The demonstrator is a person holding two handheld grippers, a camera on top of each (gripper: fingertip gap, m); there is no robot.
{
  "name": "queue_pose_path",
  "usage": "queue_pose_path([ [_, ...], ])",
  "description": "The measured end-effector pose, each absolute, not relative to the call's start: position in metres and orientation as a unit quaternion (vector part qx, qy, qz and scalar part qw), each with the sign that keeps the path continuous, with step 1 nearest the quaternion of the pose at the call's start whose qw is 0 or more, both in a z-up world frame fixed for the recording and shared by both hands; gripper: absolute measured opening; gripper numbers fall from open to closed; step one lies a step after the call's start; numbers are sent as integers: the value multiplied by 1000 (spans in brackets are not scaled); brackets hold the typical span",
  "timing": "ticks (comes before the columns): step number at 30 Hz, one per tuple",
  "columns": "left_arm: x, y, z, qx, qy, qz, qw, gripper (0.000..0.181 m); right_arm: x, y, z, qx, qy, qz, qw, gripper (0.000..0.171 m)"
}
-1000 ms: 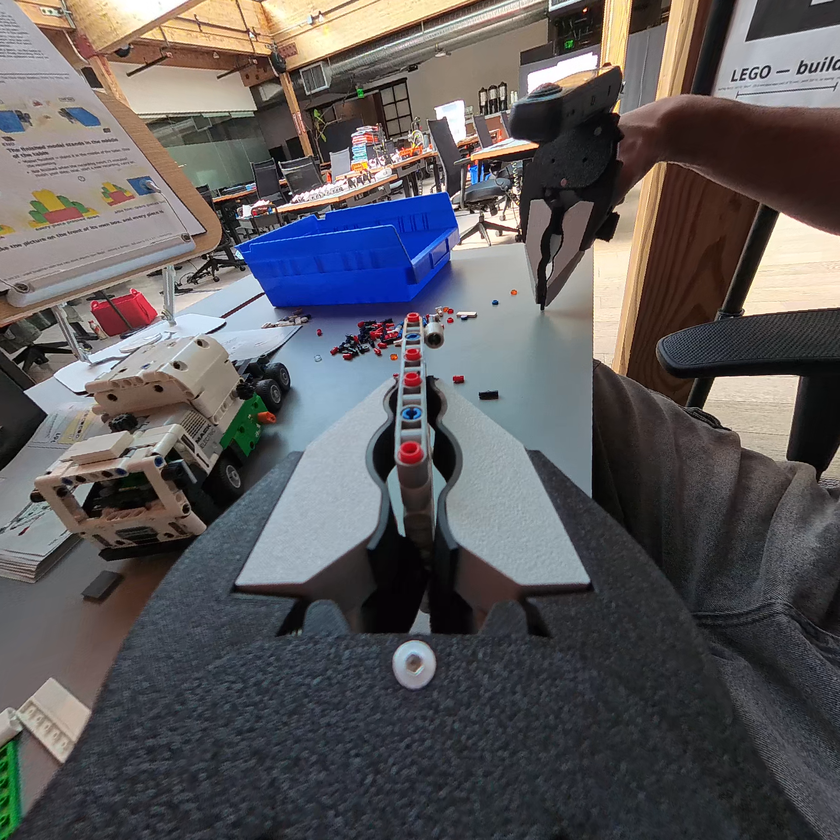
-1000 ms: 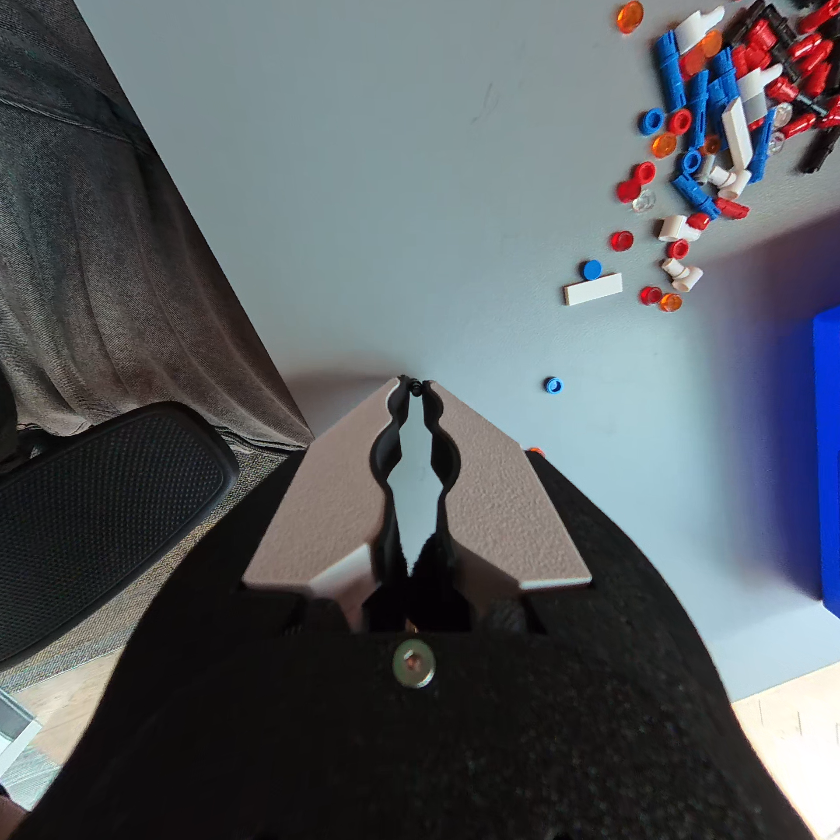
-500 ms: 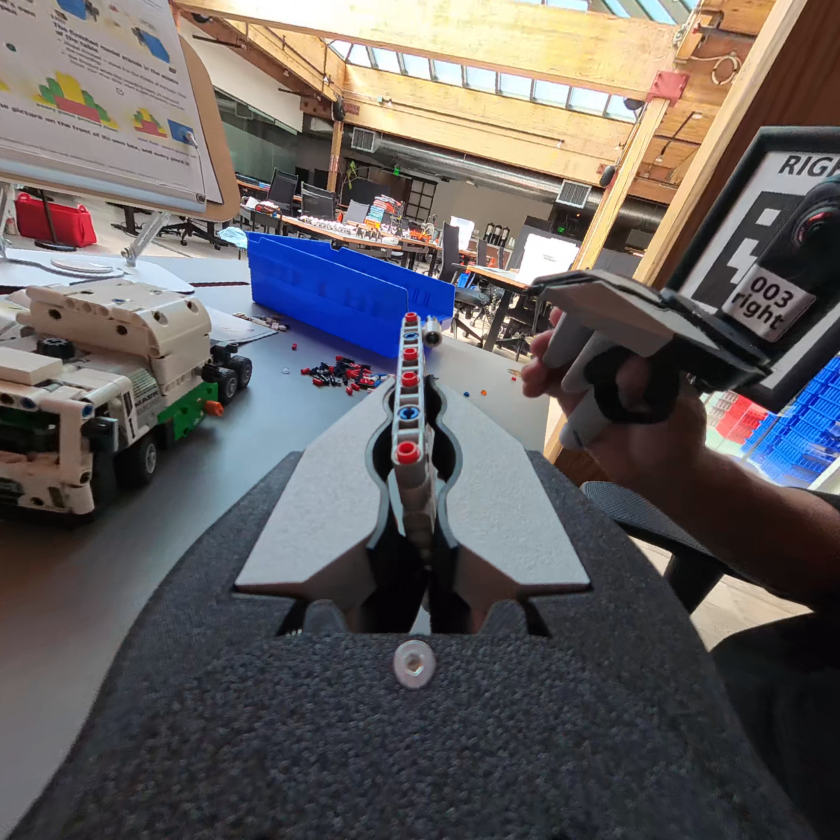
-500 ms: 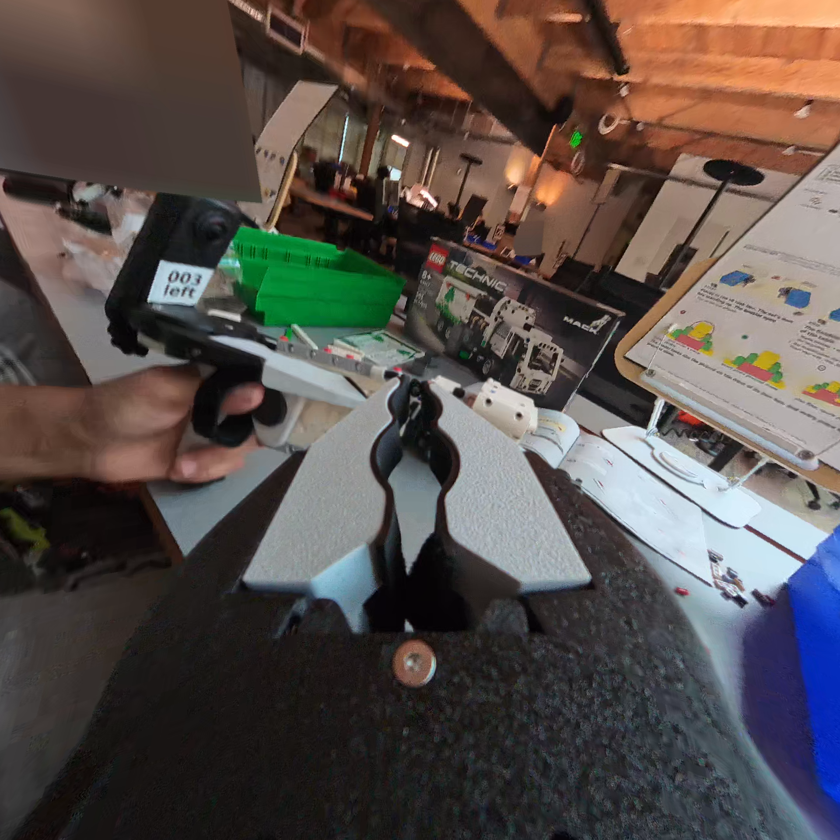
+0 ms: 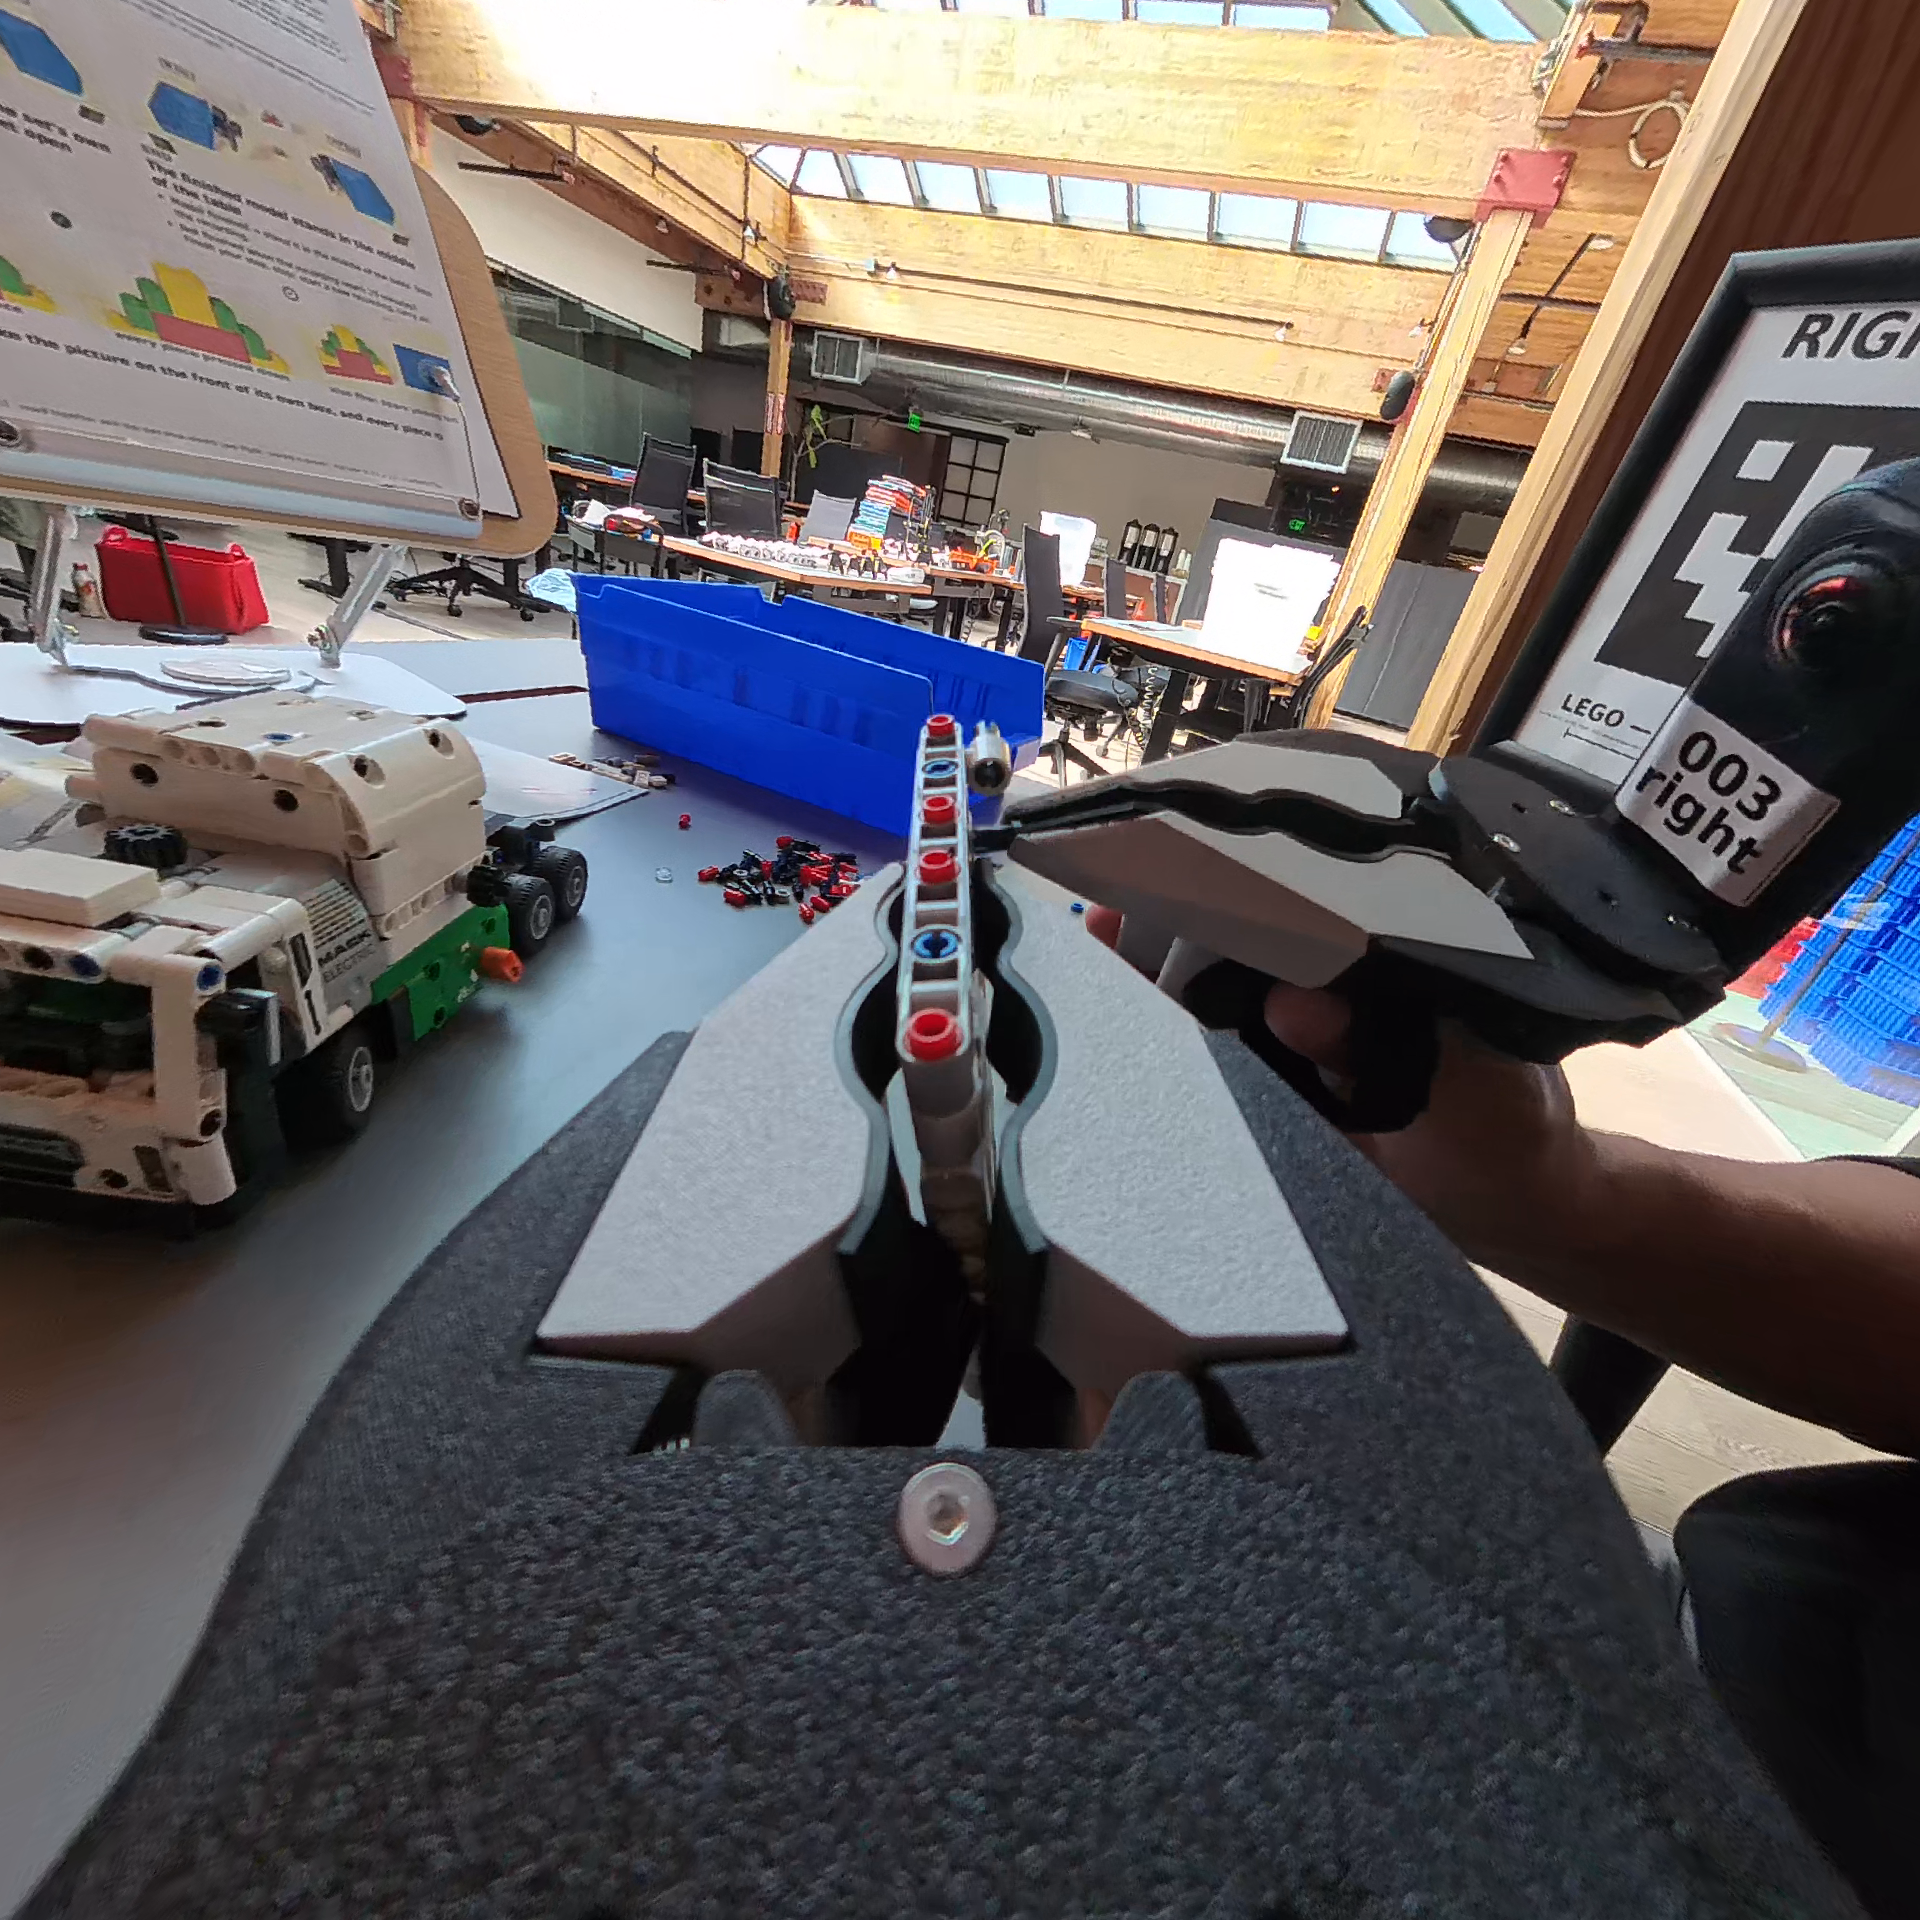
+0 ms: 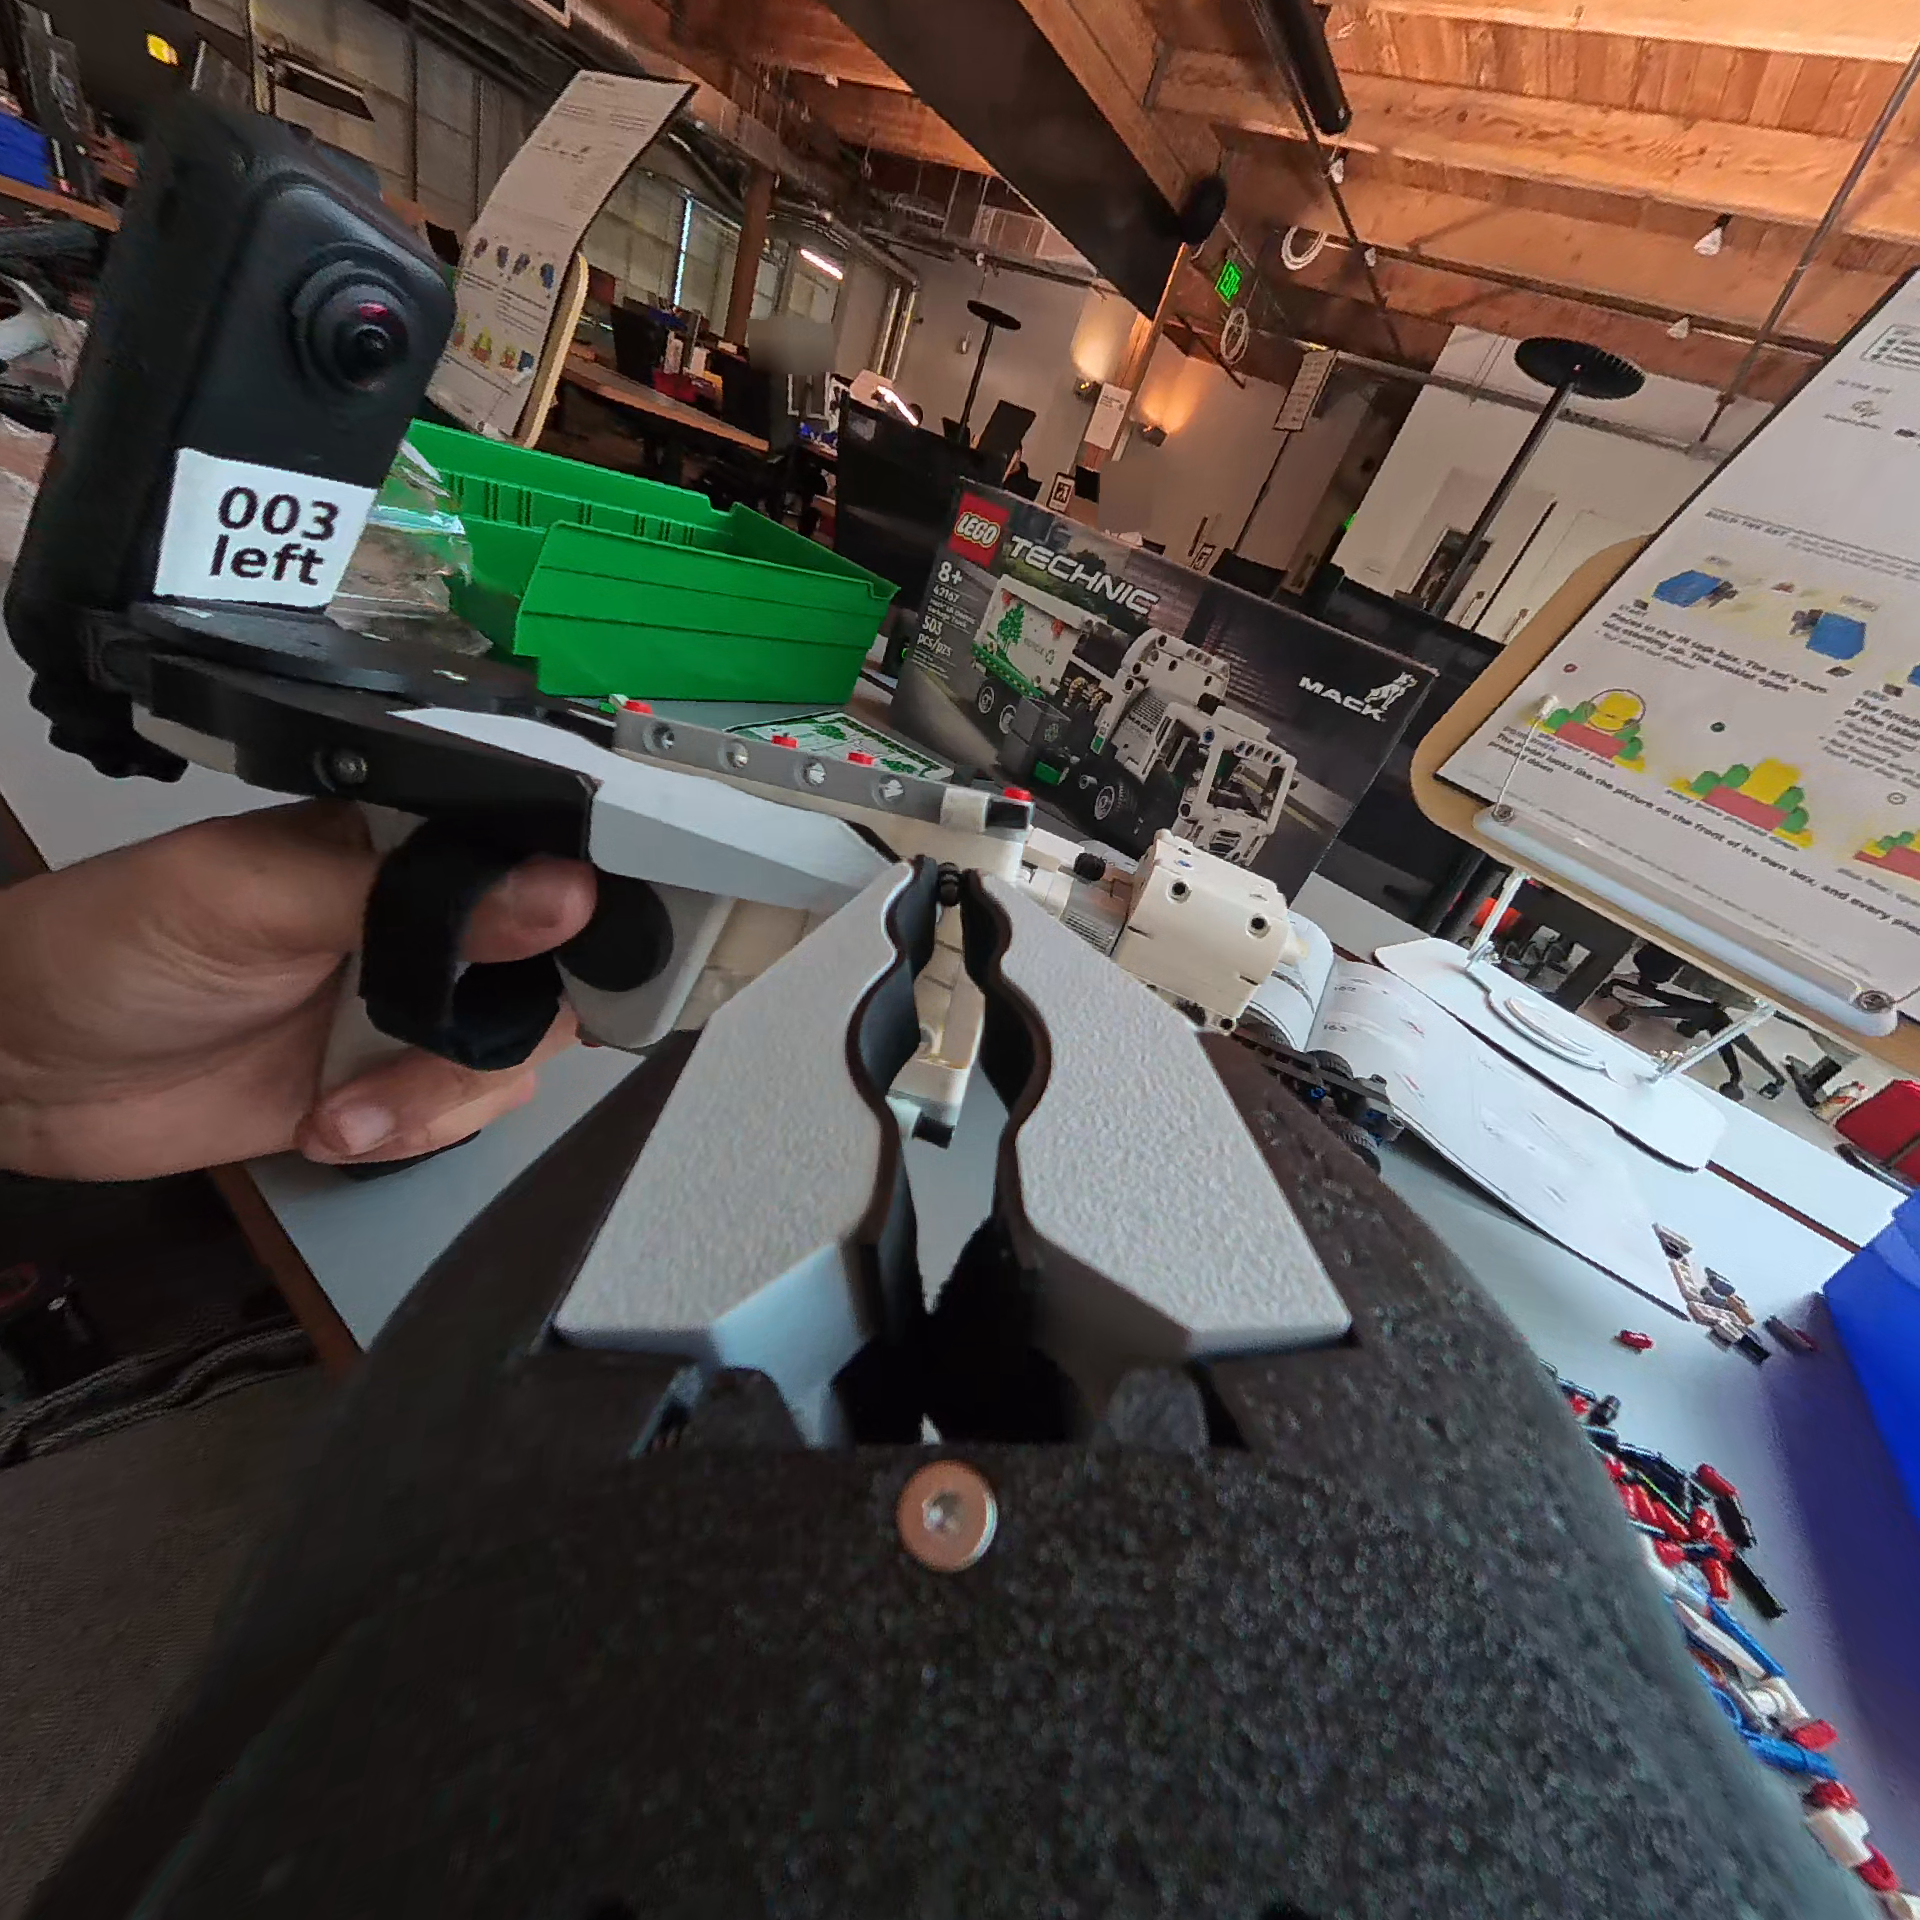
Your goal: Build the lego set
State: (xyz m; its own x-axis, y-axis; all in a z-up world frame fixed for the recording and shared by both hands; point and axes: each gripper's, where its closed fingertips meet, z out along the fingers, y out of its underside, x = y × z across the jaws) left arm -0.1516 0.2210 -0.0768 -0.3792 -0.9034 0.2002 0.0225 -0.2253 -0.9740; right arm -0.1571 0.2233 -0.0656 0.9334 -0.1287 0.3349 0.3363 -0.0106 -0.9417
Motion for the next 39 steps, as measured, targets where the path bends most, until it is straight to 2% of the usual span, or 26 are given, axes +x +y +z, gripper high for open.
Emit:
queue_pose_path([
  [12,-150,226,-78,-442,503,-653,354,5,-154,228,-69,-703,-47,-123,699,3],
  [18,-151,228,-77,-441,505,-630,392,5,-154,230,-70,-703,-16,-112,702,3],
  [22,-152,231,-79,-427,525,-569,467,5,-155,231,-73,-706,10,-79,704,3],
  [39,-151,229,-88,-381,580,-470,545,5,-154,232,-83,-701,57,40,709,3],
])
